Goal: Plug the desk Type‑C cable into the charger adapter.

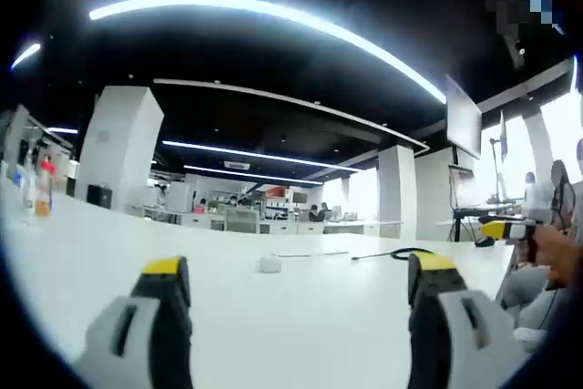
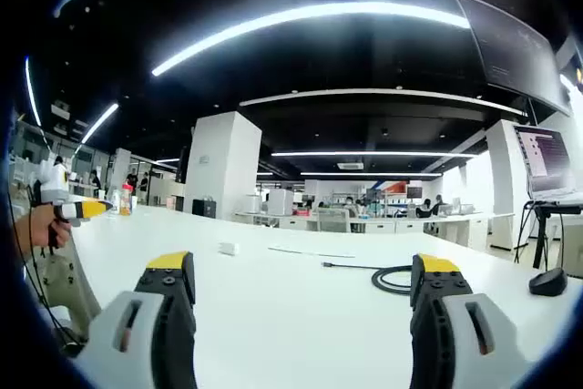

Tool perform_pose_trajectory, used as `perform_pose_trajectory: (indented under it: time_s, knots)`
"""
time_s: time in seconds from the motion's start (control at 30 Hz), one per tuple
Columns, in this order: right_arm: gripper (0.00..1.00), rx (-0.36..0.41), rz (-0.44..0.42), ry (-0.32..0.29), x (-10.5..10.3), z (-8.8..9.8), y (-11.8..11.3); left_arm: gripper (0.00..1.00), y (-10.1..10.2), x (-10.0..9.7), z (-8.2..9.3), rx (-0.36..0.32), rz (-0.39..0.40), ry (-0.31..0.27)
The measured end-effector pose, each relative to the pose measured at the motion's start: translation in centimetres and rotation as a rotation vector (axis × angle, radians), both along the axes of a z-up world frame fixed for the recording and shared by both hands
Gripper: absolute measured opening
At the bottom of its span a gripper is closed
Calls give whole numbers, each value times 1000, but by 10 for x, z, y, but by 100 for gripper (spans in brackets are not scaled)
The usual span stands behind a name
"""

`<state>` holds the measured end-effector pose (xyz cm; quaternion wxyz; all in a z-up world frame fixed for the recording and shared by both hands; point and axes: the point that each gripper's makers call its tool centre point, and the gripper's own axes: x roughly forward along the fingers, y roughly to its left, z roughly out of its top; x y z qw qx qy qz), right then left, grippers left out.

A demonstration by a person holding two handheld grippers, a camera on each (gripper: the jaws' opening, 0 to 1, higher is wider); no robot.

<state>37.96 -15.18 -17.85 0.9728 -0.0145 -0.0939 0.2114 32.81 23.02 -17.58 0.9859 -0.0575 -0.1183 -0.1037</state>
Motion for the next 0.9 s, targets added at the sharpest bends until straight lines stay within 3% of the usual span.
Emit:
perform_pose_trajectory:
  time_s: [0.9]
  knots:
    - [100, 2, -1, 18, 1, -6, -2, 100, 2, 2, -7, -7, 9, 15]
